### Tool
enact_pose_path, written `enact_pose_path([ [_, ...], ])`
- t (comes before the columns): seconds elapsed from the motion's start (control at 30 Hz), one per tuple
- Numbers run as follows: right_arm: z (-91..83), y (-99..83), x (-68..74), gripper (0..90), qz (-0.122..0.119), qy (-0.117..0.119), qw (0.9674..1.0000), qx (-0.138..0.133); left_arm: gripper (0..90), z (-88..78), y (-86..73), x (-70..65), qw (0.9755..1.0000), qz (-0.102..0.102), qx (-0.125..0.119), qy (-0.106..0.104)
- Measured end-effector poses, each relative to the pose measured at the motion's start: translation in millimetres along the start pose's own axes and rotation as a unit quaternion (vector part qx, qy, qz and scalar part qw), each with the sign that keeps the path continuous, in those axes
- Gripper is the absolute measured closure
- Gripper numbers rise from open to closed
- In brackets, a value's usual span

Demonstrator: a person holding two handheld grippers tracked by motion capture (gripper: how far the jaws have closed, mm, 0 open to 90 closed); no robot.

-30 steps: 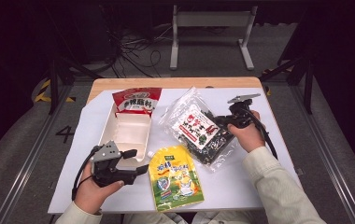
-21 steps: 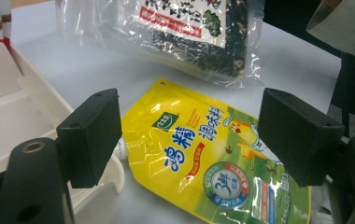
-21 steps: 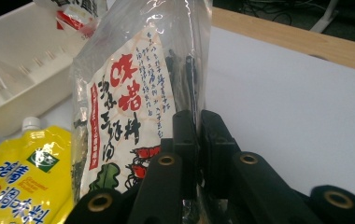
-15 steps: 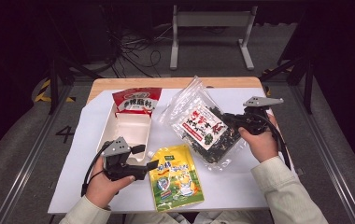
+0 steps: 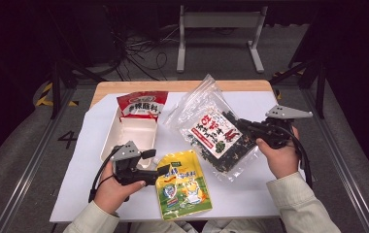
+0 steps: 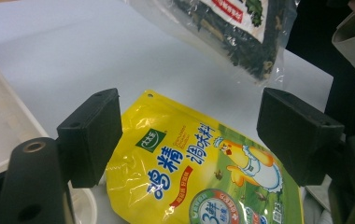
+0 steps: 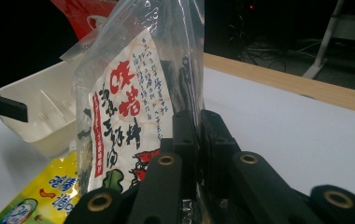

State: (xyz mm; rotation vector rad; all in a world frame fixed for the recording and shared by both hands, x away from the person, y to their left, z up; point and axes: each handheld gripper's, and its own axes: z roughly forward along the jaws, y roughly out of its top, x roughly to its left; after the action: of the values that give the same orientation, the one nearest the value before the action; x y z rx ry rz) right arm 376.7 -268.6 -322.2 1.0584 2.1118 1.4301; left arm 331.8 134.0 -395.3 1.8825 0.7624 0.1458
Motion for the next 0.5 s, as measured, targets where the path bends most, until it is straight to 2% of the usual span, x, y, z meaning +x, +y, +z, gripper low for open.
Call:
enact_pose_path([
  [0.13, -6.2, -0.1, 5.4, 84.8, -0.002, 0.003, 0.9999, -0.013, 23.2, 7.1, 2.0, -1.7, 1.0, 0.001, 0.003, -0.003],
  [0.27, -11.1, -1.6, 10.0, 84.8, -0.006, 0.004, 0.9997, -0.022, 23.3, 14.9, 3.8, -5.8, 0.9998, 0.004, 0.0, -0.017],
  [0.4, -17.0, -3.7, 15.7, 84.8, -0.005, 0.012, 0.9993, -0.034, 23.5, 20.9, 6.6, -11.4, 0.9996, -0.001, -0.009, -0.025],
  [0.5, -18.7, -3.2, 18.8, 84.8, -0.009, 0.014, 0.9992, -0.037, 23.5, 26.6, 9.1, -14.9, 0.9993, 0.004, -0.014, -0.035],
])
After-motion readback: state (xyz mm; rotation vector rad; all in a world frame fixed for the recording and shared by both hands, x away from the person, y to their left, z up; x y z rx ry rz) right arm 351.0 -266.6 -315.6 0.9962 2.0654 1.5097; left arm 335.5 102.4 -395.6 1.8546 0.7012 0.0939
